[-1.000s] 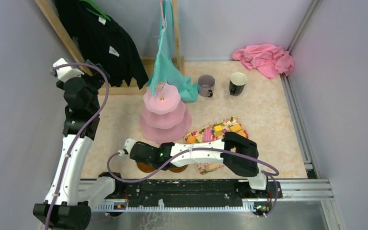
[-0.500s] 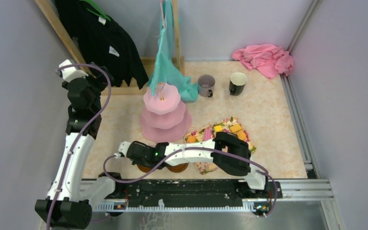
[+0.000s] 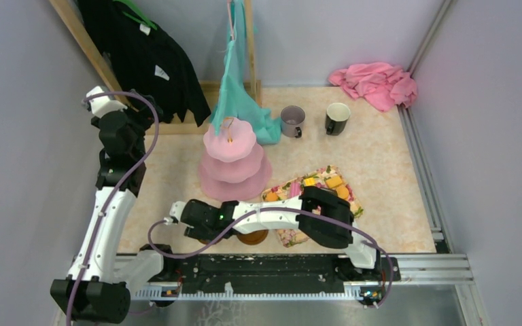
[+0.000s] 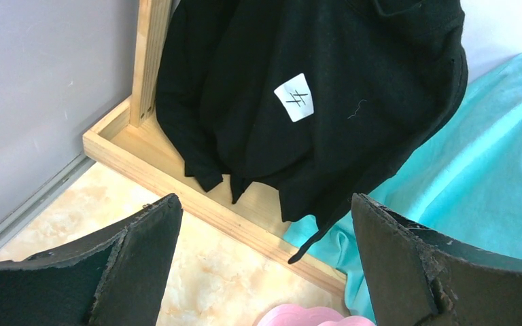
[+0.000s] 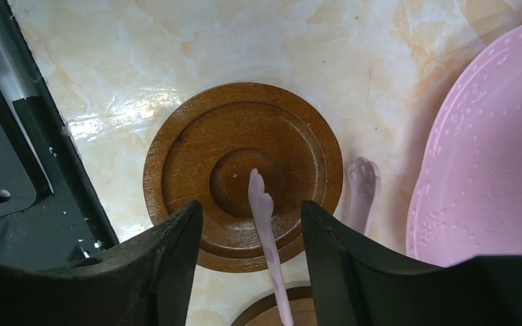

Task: Serve the afternoon tea
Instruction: Place the clamp at the center of the board.

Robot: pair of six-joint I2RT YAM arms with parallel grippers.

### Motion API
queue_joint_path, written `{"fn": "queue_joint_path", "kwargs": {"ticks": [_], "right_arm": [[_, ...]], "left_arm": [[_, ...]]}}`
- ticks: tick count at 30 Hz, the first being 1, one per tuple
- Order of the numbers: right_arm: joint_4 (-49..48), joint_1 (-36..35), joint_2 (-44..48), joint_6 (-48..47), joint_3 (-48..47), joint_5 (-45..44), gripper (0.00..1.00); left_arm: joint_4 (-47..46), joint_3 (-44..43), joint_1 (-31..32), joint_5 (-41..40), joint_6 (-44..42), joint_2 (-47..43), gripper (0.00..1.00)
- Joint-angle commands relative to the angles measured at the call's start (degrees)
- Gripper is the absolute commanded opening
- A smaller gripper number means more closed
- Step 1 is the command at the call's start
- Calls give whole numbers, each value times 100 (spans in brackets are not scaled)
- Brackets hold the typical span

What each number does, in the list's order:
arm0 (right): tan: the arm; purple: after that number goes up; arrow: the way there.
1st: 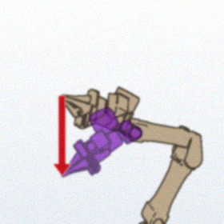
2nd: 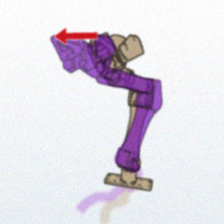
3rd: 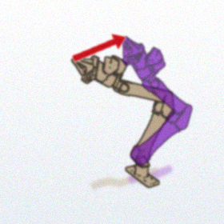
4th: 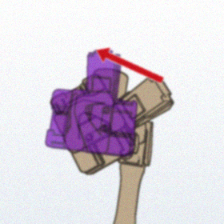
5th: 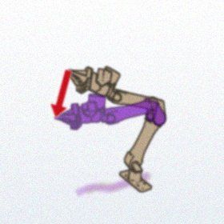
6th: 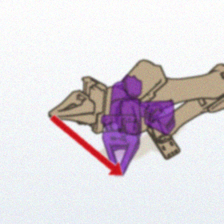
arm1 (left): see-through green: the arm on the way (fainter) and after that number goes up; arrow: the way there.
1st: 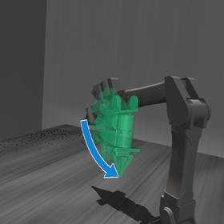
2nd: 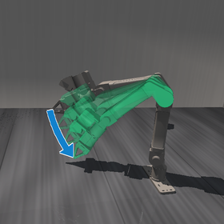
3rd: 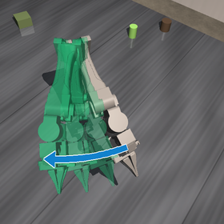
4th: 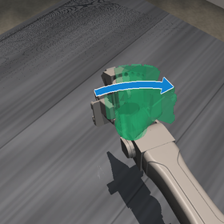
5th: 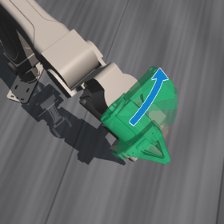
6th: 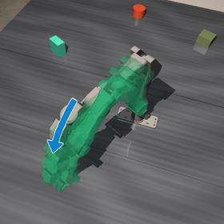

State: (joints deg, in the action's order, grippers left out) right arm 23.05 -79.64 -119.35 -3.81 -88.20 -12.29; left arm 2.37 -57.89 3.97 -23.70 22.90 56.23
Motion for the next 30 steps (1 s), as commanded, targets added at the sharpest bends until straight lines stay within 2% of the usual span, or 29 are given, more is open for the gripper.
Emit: {"fn": "queue_joint_path", "kwargs": {"ticks": [1,9,17,24,26,30], "right_arm": [[-121,45,59,-10,-267,-12,57],[-266,38,826,150,86,-409,57],[-602,36,2202,737,1275,-1301,55],[-610,128,3112,1430,2229,-2629,49],[-387,318,3172,1685,2347,-2704,49],[-691,557,3497,1941,2935,-2778,49]], "left_arm": [[-220,35,-43,95,52,37,99],[-263,-1,-40,194,94,78,99],[-264,-17,-37,333,93,83,99],[-578,231,-41,792,78,18,99],[-707,264,-44,990,32,49,99],[-853,282,-42,1269,-141,135,99]]}}
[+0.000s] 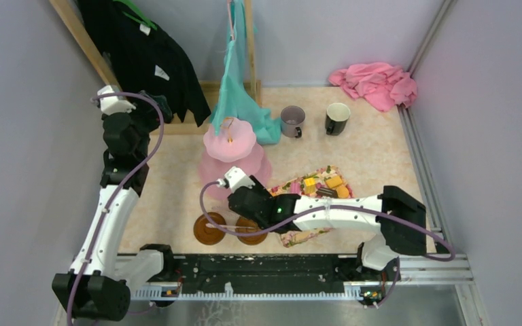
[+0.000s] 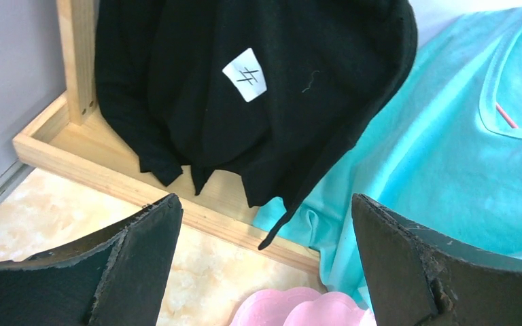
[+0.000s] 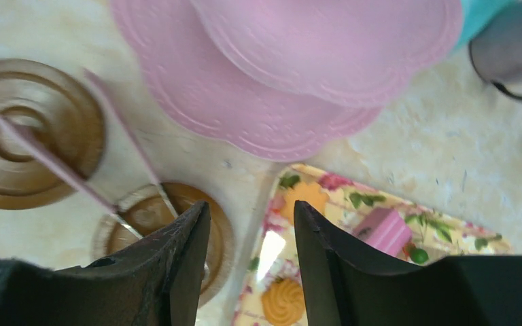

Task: Serve the afternoon tea
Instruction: Place the clamp at the center of the board, then move the tray at the center of the board.

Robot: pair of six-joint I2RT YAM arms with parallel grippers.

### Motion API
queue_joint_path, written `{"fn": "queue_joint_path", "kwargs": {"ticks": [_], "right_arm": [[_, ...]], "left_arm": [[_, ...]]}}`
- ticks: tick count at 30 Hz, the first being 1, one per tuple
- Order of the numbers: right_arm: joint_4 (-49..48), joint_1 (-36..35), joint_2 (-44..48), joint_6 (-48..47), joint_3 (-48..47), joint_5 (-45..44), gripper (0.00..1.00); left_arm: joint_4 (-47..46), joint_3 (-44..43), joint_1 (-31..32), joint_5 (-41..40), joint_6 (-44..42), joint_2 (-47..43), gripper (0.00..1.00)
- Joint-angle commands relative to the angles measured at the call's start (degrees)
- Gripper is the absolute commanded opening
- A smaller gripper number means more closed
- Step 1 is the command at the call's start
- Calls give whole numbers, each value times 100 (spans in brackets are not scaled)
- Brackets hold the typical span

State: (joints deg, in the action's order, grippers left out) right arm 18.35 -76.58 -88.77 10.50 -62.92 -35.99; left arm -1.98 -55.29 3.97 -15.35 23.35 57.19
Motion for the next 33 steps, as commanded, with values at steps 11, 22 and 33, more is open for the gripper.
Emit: {"fn": "queue_joint_path", "kwargs": {"ticks": [11,22,33], "right_arm": [[-382,712,369,1083,933,-35,39],[-502,767,89,1401,1010,466,31],[-525,767,-113,1651,1144,628,29]], "left_arm": [[-582,235,-37,762,-193,150,99],[-625,416,-38,701,-176,22,99],[-645,567,-44,558,-154,-159,99]]}}
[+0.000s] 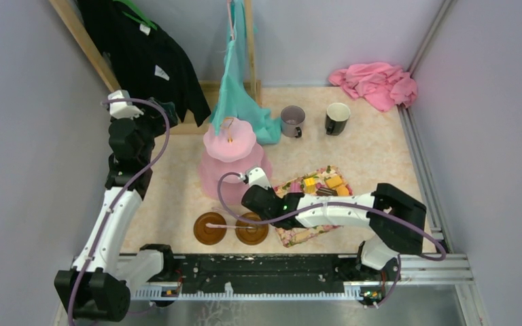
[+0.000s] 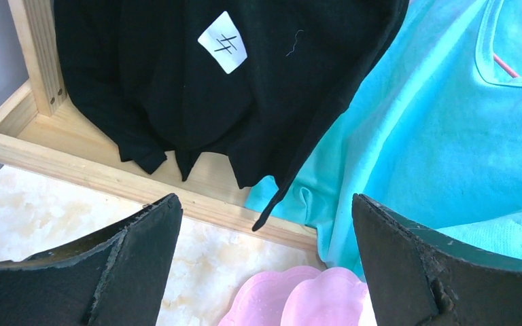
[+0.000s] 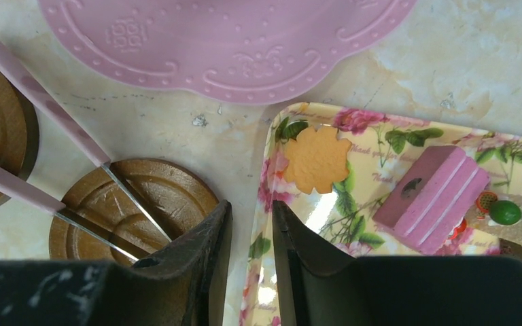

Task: Serve the afternoon tea
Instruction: Move the tray at the center of the board.

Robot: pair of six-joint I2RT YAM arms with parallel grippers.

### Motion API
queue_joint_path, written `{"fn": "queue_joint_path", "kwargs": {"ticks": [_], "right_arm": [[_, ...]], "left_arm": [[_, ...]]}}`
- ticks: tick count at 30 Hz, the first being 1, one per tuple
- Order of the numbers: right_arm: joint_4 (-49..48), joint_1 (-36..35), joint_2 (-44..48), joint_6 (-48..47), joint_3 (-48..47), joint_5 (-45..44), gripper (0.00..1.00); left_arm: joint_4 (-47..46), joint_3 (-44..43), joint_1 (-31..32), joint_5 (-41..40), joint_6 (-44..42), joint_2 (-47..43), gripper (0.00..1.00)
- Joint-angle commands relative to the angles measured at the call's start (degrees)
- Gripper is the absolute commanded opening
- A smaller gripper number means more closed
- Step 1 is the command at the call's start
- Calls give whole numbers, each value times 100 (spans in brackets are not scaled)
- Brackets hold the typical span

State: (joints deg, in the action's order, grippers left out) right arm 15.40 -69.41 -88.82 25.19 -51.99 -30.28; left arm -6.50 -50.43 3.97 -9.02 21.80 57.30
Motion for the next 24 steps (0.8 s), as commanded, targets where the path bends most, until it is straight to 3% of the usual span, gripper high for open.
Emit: {"fn": "queue_joint_path", "kwargs": {"ticks": [1,24], "right_arm": [[-248,50,-126,192,84,56,29],[-587,283,-398,223,382,255,17]], "left_arm": [[-206,96,-41,-87,0,-178,99],[-309,216,-40,-124,85,-240,99]]}}
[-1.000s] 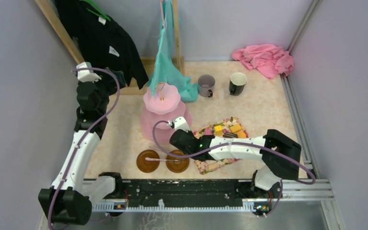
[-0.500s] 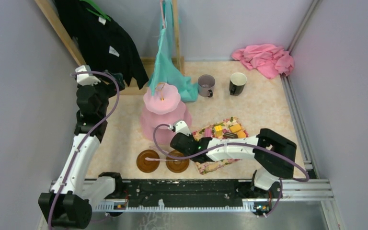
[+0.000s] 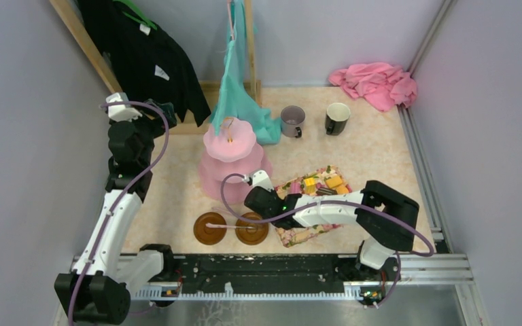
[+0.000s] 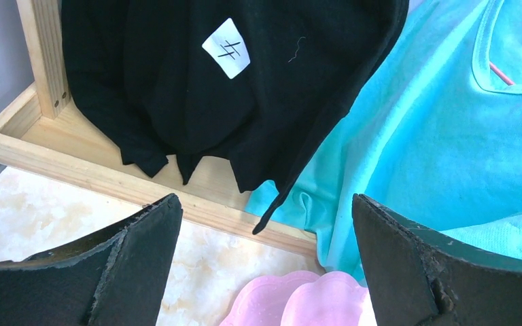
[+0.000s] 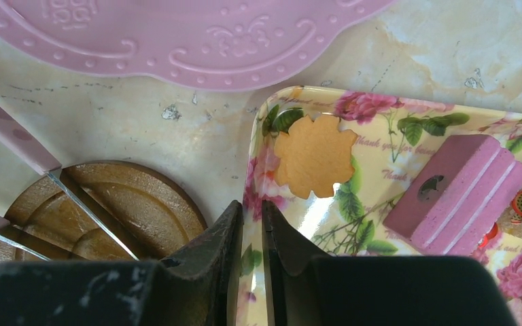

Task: Serve the afternoon tea
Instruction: Move the tray at the center of the board.

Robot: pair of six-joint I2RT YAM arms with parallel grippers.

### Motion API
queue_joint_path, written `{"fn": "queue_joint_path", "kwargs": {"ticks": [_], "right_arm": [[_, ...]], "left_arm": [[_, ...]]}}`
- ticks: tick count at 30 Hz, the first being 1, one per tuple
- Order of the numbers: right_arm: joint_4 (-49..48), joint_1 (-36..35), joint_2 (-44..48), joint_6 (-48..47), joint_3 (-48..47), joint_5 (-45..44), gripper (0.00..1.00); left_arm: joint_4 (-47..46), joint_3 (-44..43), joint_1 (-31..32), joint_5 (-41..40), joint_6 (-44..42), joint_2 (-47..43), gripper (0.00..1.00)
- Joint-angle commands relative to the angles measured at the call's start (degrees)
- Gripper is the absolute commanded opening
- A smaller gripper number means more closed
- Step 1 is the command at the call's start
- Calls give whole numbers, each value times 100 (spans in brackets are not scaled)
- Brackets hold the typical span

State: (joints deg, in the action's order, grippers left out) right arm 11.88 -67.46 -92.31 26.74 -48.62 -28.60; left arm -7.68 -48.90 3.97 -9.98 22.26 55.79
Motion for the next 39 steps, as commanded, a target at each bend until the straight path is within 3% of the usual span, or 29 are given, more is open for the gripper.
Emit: {"fn": "queue_joint_path", "kwargs": {"ticks": [1,12,22,39], "right_arm": [[-234,92,-44,68,52,101,17],[-193,104,-75,172,177,161,15],[-240,322,92,284,512,166,0],[-571,1211,217,-329,626,398,0]], "left_arm": [[-199,65,-45,-38,46,-87,99],[-216,87,-45,-46,79,-86,99],[-281,151,-41,-41,127,-85,99],[-364,206,-42,-74,150,-21,99]]}}
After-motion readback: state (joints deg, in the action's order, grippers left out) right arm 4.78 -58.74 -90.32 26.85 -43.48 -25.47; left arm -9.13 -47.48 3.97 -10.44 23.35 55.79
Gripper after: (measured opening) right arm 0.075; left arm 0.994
